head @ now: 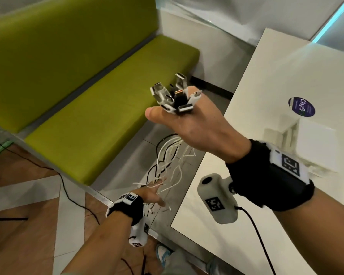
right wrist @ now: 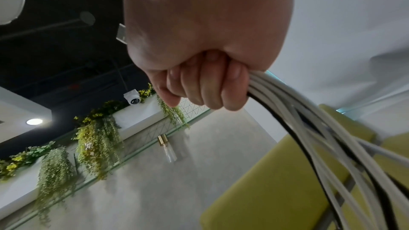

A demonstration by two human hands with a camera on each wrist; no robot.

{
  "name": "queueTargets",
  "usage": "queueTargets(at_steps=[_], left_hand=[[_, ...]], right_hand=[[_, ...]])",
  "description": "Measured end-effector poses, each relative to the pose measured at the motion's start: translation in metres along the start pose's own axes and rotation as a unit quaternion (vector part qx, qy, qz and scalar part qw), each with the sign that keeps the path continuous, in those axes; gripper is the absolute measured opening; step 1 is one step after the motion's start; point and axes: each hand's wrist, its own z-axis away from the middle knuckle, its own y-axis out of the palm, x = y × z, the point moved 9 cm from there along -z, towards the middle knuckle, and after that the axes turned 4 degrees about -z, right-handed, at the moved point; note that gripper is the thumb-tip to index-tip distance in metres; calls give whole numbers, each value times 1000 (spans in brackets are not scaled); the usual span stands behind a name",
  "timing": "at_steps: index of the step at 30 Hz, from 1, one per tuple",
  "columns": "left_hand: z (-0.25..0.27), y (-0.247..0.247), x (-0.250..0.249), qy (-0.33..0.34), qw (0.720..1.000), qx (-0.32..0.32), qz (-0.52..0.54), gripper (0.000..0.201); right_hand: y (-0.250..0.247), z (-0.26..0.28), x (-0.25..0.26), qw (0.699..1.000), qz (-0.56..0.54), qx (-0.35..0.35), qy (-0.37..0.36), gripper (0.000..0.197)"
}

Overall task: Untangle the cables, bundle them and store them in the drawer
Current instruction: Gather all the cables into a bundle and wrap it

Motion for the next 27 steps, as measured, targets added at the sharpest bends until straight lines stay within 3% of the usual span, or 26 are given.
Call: queueTargets(at_steps=[6, 12, 14, 16, 17, 22, 24, 26, 27], left_hand=[[14, 14, 29, 56, 994, -31, 92, 116], [12, 39, 73, 3, 985, 25, 168, 114], [15, 42, 75, -15, 960, 50, 276, 98], [11, 42, 87, -24, 932, 38, 359, 76], [3, 44, 96, -23, 924, 27, 381, 74], [15, 34, 83, -58, 919, 3, 390, 86], [14, 32, 85, -94, 930, -1, 355, 70], [12, 28, 92, -142, 933, -30, 330, 27], [8, 26, 95, -151, 931, -50, 328, 28]], right_hand=[[-23, 2, -12, 999, 7, -41, 13, 55], [-17, 1, -14, 994, 106, -23, 1, 52], [-11, -2, -13, 990, 142, -14, -14, 47], [-11, -4, -16, 986, 166, -19, -16, 44], [-13, -4, -17, 986, 162, -26, -11, 44], [-19, -2, -17, 988, 150, -42, -1, 48], [-17, -1, -17, 988, 153, -39, -2, 42], [-16, -1, -16, 985, 166, -34, -11, 44], [-18, -2, -15, 984, 173, -37, -17, 45]])
